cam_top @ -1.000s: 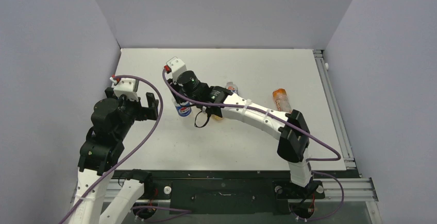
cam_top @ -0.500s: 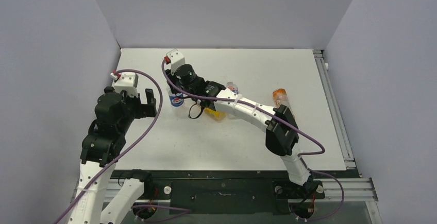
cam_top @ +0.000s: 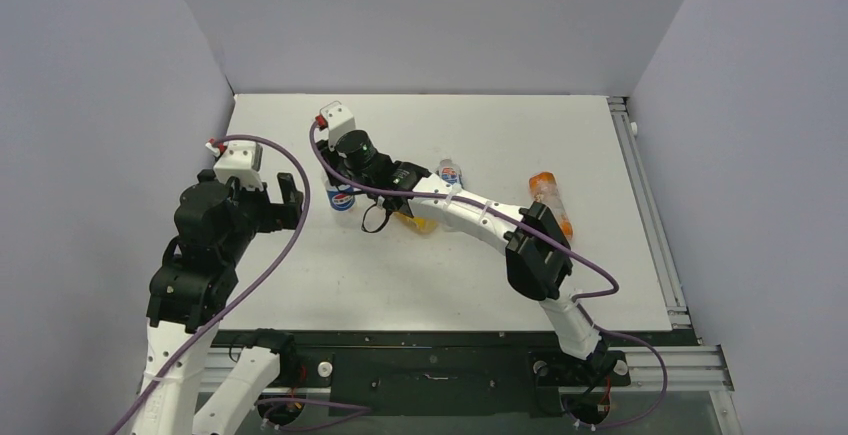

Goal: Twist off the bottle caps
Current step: Place the plastic bottle at the center of the board.

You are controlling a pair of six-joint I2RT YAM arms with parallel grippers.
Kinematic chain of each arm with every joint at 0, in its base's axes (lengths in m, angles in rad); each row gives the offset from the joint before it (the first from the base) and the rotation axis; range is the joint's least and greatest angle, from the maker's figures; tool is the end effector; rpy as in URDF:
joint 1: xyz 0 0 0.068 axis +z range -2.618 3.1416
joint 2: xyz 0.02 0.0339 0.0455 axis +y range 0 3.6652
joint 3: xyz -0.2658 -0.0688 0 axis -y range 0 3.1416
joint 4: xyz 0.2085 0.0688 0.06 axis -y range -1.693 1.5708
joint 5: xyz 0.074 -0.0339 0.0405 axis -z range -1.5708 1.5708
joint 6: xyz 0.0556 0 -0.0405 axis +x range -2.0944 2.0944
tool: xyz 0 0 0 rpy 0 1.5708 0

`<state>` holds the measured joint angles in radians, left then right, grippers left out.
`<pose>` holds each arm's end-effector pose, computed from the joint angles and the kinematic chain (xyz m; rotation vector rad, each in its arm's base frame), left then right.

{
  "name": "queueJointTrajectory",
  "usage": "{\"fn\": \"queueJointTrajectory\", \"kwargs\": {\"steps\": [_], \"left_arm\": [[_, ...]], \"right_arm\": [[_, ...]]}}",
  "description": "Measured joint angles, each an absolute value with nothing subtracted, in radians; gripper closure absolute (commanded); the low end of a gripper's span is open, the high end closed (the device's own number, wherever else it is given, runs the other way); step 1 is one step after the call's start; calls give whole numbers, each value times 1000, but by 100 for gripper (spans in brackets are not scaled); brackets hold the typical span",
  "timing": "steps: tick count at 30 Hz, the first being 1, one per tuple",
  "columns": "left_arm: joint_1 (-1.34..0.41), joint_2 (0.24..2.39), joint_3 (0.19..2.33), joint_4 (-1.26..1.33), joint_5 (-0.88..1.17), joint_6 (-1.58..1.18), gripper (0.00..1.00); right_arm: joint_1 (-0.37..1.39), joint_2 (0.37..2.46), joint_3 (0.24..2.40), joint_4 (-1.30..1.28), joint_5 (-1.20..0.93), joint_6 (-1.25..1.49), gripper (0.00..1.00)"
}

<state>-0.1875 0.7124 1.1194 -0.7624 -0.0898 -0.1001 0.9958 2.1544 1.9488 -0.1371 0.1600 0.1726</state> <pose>0.1069 -0.0152 0.3799 0.0240 1.9260 -0.1063 0.2816 0.4183 0.3082 -0.6817 1.8382 0.6302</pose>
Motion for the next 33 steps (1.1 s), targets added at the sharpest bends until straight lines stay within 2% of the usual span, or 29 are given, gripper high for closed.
{"fn": "queueJointTrajectory", "kwargs": {"steps": [4, 6, 8, 33], "left_arm": [[-187, 709, 1119, -773, -79, -101, 3], [-187, 707, 1119, -776, -74, -101, 3], [-187, 705, 1119, -776, -72, -101, 3], [-187, 731, 1174, -798, -42, -98, 3]], "right_arm": [[995, 2154, 1949, -134, 160, 180, 33], [995, 2154, 1948, -141, 160, 182, 24], [995, 2154, 1949, -143, 160, 180, 22], [990, 2130, 1958, -219, 118, 168, 16]]}}
